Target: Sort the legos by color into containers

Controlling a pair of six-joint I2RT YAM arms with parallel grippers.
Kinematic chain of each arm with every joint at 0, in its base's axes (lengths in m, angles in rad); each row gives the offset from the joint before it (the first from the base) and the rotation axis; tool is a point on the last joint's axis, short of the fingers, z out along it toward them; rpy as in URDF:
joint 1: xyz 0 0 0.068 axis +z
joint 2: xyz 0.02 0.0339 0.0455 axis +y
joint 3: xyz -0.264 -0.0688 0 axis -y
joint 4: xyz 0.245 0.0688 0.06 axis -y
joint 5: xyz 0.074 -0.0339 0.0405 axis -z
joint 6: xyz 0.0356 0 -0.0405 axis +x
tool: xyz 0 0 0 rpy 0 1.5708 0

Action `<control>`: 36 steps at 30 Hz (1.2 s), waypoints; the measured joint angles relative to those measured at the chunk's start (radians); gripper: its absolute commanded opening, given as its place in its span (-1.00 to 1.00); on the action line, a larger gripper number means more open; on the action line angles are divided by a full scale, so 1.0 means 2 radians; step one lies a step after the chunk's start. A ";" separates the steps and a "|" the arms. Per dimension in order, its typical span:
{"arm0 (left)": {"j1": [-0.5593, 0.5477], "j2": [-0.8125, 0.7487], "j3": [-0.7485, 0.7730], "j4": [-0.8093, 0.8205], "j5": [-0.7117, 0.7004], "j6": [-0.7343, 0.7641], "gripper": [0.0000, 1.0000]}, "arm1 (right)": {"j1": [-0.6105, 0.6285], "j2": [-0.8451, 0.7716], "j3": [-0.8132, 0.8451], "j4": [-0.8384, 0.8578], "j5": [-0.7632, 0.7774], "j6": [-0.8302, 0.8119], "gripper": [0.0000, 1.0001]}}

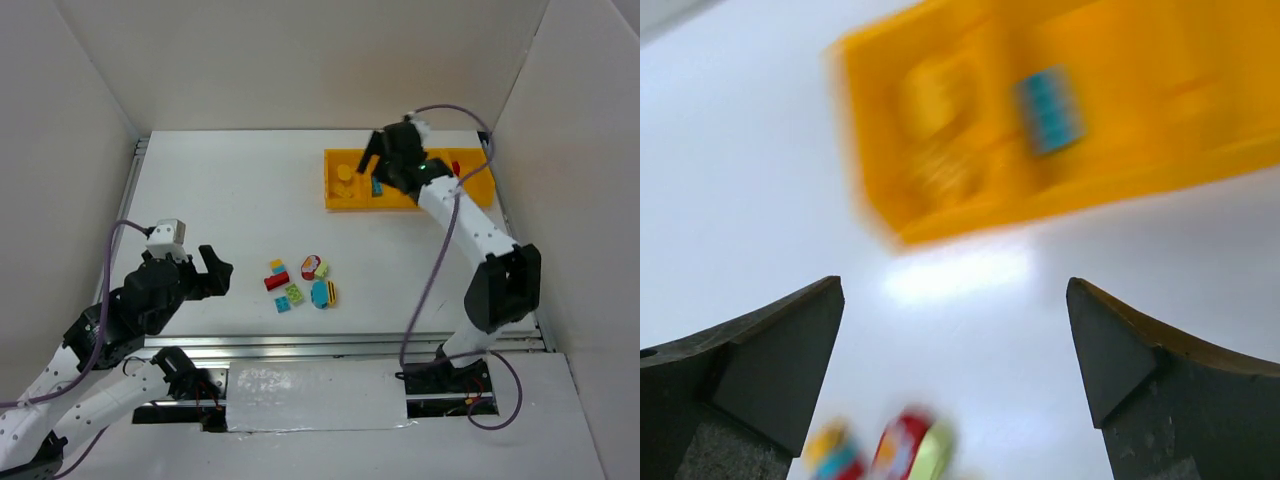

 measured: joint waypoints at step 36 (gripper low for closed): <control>0.009 -0.009 0.000 -0.007 -0.001 -0.007 0.99 | 0.342 0.076 -0.089 -0.058 0.127 0.207 0.99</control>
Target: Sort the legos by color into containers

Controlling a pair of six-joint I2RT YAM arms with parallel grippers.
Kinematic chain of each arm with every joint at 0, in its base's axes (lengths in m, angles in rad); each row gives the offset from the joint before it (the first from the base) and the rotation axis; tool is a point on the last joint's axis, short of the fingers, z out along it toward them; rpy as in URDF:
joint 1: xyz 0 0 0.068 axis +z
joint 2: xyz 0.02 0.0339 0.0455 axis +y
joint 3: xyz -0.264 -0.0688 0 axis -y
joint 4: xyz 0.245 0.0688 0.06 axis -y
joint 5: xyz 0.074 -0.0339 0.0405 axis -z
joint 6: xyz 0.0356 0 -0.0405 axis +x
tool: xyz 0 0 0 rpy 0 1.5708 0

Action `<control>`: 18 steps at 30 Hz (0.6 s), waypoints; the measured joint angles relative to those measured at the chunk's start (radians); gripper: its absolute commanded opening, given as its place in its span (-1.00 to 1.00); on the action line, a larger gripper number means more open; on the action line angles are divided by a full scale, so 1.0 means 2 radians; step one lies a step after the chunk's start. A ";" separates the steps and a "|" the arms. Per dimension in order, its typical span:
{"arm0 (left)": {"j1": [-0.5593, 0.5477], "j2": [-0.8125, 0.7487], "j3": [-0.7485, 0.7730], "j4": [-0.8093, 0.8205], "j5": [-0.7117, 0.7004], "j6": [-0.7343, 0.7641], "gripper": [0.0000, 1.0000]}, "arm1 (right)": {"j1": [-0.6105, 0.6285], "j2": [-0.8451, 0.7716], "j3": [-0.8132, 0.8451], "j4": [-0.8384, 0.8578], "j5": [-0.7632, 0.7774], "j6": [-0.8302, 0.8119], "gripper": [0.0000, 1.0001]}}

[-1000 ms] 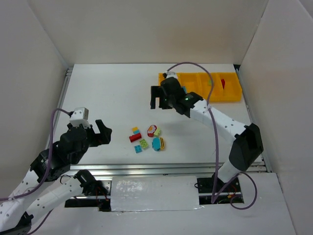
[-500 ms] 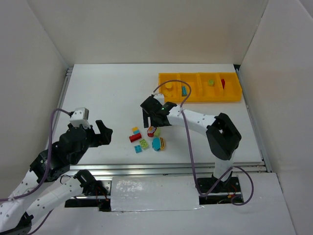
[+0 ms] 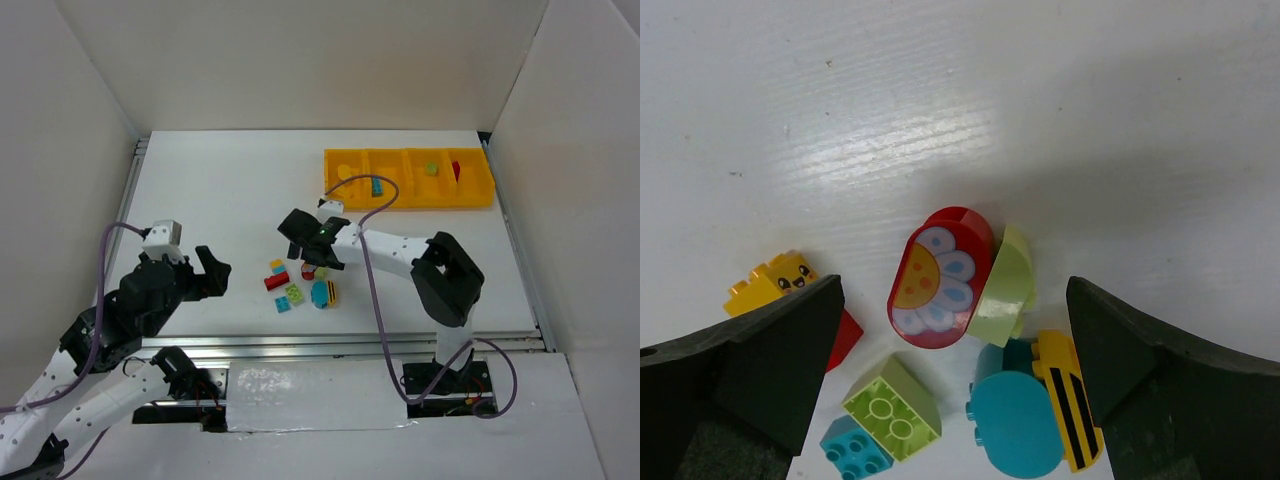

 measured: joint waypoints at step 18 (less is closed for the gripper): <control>0.000 -0.011 0.000 0.001 0.002 0.000 0.99 | 0.005 0.069 0.013 0.004 -0.005 0.021 0.76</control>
